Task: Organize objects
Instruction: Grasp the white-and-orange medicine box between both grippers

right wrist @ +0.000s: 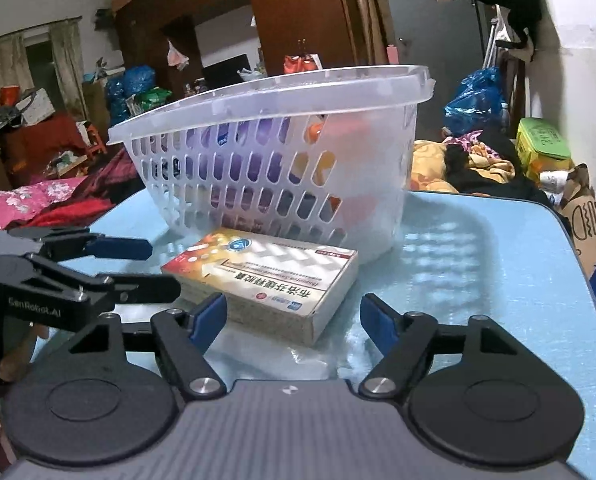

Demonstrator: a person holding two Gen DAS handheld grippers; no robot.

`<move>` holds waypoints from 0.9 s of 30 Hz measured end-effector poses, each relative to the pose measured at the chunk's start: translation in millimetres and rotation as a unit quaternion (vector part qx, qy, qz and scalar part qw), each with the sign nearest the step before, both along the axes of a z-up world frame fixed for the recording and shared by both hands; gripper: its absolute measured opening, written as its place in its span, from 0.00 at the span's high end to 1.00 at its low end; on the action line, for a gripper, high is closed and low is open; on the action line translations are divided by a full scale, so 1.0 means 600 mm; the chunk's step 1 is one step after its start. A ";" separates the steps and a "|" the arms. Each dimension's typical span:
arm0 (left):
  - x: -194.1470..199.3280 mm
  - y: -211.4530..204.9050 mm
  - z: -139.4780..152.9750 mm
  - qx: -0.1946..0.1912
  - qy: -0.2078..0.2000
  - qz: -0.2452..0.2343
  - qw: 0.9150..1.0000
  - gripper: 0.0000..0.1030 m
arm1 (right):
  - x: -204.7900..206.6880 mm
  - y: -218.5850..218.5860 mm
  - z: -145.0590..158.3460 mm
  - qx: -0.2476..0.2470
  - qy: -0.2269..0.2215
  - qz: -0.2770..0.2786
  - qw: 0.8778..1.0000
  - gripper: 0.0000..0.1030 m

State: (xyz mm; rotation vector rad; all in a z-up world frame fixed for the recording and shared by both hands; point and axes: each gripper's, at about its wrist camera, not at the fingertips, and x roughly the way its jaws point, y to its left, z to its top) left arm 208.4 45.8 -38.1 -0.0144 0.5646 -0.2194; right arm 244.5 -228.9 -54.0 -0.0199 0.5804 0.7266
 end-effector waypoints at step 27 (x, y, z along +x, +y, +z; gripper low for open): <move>0.029 -0.048 -0.012 -0.004 0.022 -0.039 0.999 0.41 | 0.007 0.021 0.005 -0.030 -0.017 0.040 0.999 0.39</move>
